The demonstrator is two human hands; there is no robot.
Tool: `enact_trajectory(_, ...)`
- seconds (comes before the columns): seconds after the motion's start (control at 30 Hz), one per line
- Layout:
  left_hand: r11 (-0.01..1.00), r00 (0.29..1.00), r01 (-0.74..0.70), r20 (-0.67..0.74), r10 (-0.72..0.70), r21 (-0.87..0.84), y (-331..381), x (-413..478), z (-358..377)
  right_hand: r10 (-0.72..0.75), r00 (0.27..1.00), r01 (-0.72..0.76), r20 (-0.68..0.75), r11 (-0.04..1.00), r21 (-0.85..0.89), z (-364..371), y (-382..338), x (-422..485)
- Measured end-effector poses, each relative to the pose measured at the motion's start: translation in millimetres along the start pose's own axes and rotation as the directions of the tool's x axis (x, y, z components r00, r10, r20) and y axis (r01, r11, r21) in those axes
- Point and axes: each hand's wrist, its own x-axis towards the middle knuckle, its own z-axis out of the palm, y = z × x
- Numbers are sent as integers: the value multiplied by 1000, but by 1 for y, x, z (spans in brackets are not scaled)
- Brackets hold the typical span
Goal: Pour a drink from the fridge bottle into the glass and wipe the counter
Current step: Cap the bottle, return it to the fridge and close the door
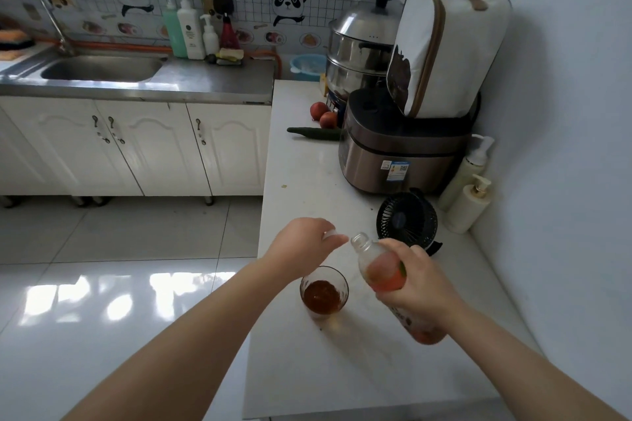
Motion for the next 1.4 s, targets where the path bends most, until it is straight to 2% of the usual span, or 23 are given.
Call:
enact_trajectory(0.13, 998, 998, -47, -42, 45, -52, 27, 2, -13, 17, 998, -8, -60, 989, 145, -7, -10, 0)
enact_trajectory(0.3, 993, 995, -88, -50, 84, -79, 52, 10, -26, 42, 991, -13, -123, 973, 229, -15, -25, 2)
enact_trajectory(0.4, 993, 992, -115, -54, 113, -36, 64, 14, -34, 4, 987, 31, -158, 975, 219, -18, -29, 5)
enact_trajectory(0.57, 963, 976, -207, -31, 215, 172, 76, 16, -50, -28, 979, 71, -201, 975, 210, -23, -33, 7)
enact_trajectory(0.87, 927, 950, -311, 46, 309, 207, 87, 18, -64, -29, 972, 79, -235, 974, 210, -33, -33, 13)
enact_trajectory(0.97, 950, 959, -285, 44, 282, 128, 89, 19, -64, -19, 976, 73, -215, 967, 246, -35, -33, 14)
enact_trajectory(1.13, 946, 946, -323, 45, 322, 9, 88, 20, -67, -3, 984, 54, -176, 958, 282, -38, -37, 18)
enact_trajectory(1.4, 951, 951, -309, 15, 309, -12, 90, 24, -70, -9, 978, 66, -206, 961, 270, -41, -38, 21)
